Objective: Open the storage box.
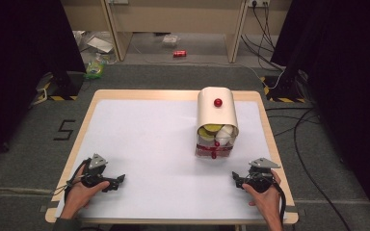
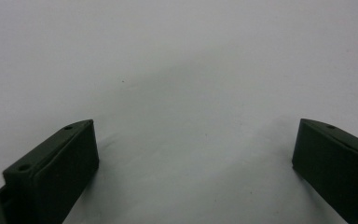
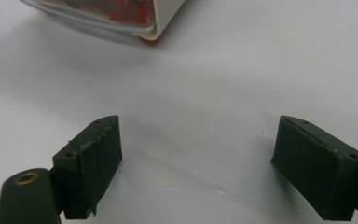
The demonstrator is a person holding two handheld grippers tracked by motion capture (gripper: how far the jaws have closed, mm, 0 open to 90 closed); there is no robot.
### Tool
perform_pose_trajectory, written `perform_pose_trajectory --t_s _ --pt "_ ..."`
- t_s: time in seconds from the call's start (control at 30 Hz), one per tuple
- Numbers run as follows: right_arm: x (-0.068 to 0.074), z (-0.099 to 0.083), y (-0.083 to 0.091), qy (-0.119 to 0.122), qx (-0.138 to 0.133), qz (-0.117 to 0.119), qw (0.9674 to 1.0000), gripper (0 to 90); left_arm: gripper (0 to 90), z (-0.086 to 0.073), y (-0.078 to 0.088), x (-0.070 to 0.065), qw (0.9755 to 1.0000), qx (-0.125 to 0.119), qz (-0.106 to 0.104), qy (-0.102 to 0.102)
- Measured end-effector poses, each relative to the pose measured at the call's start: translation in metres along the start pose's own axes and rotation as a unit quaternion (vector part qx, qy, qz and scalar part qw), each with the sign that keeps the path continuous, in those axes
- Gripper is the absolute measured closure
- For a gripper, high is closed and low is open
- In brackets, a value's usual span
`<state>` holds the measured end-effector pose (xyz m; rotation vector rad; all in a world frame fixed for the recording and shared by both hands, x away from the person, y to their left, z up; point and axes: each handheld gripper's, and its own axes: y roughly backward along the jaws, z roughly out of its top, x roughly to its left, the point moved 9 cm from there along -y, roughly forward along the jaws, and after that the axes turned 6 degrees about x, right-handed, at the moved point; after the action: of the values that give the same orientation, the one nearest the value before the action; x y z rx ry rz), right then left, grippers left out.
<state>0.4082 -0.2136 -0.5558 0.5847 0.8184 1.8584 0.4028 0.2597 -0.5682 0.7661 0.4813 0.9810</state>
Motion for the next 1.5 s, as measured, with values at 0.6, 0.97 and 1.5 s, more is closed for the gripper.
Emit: perform_pose_trajectory --t_s 0.6,0.97,1.5 --pt "0.021 0.024 0.037 0.031 -0.089 0.019 0.9954 27.3 0.0 0.000 0.000 0.000 1.0000 0.000 0.000 0.000" --pt "0.046 0.050 0.066 0.079 -0.127 0.034 0.9881 35.2 0.0 0.000 0.000 0.000 1.0000 0.000 0.000 0.000" --pt "0.071 0.090 0.097 0.105 -0.167 0.051 0.9790 39.2 0.0 0.000 0.000 0.000 1.0000 0.001 -0.001 0.000"
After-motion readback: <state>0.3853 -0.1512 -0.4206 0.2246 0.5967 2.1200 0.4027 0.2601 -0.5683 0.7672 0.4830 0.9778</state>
